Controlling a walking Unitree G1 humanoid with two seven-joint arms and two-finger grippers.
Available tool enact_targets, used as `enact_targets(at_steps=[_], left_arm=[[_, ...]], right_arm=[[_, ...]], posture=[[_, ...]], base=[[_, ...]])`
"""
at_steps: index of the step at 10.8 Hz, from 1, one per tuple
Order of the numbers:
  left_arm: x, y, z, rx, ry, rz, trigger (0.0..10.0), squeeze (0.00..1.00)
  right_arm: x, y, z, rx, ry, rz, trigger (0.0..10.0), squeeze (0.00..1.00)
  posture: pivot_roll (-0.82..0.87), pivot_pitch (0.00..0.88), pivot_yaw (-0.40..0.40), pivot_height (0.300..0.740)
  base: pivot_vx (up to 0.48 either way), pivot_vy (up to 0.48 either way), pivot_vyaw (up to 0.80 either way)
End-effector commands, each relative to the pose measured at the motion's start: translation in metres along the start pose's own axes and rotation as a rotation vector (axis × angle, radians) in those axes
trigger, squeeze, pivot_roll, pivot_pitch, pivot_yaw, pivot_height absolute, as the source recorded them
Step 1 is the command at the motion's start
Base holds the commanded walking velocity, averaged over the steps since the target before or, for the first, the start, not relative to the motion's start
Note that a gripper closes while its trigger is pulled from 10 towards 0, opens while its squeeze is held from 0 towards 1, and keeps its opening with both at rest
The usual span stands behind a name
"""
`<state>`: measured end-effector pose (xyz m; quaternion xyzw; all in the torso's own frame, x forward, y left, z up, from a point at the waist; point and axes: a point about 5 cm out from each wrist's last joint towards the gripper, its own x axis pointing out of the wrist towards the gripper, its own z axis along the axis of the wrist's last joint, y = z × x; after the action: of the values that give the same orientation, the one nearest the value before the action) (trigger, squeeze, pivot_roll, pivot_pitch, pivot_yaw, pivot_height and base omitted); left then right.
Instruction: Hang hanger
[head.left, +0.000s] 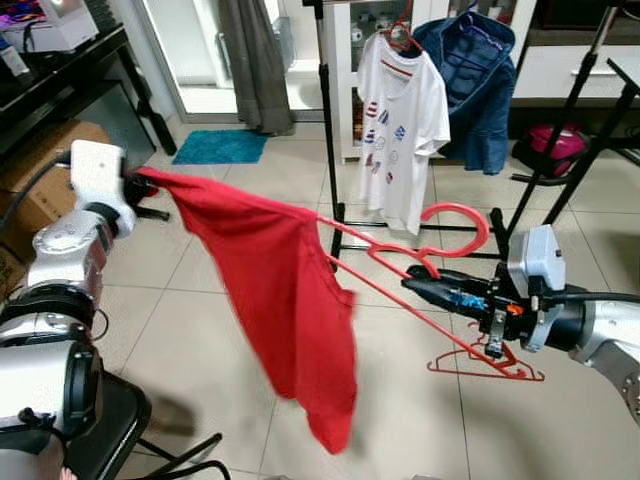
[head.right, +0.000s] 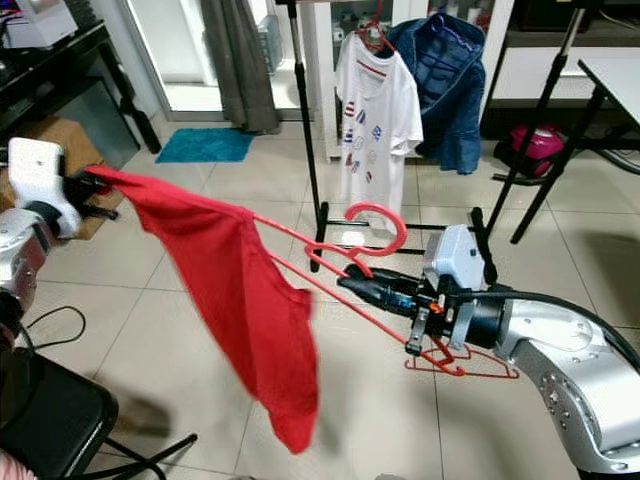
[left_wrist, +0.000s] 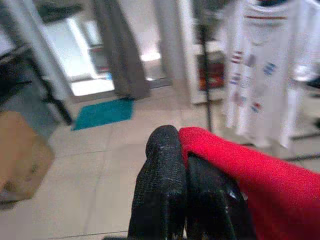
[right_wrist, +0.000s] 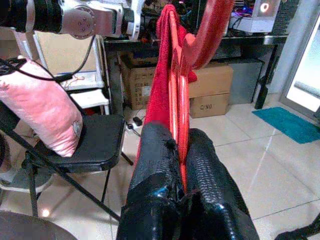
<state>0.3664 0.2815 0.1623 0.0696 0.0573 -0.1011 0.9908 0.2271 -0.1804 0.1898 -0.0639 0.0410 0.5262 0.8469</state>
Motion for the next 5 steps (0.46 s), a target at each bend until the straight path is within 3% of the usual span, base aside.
enact_targets(at_steps=[1,3,4,5], left_arm=[[0.002,-0.011,-0.004,0.043,0.028,-0.096,10.0,0.0],[0.003,-0.02,-0.01,0.065,0.045,-0.156,10.0,0.0],[0.002,-0.021,-0.01,0.064,0.059,-0.208,10.0,1.0],[-0.001,-0.02,-0.011,0.091,0.085,-0.262,10.0,1.0]], right_arm=[[0.0,0.001,0.008,-0.022,-0.029,0.012,10.0,0.0],[0.001,0.002,0.008,-0.022,-0.031,0.012,10.0,0.0],[0.001,0.002,0.008,-0.023,-0.029,0.01,10.0,0.0],[0.001,0.002,0.008,-0.025,-0.027,0.007,10.0,0.0]], posture=[[-0.14,0.0,0.164,0.74],[-0.15,0.001,0.167,0.74],[-0.15,0.001,0.167,0.74],[-0.15,0.0,0.169,0.74]], base=[[0.0,0.0,0.0],[0.0,0.0,0.0],[0.0,0.0,0.0],[0.0,0.0,0.0]])
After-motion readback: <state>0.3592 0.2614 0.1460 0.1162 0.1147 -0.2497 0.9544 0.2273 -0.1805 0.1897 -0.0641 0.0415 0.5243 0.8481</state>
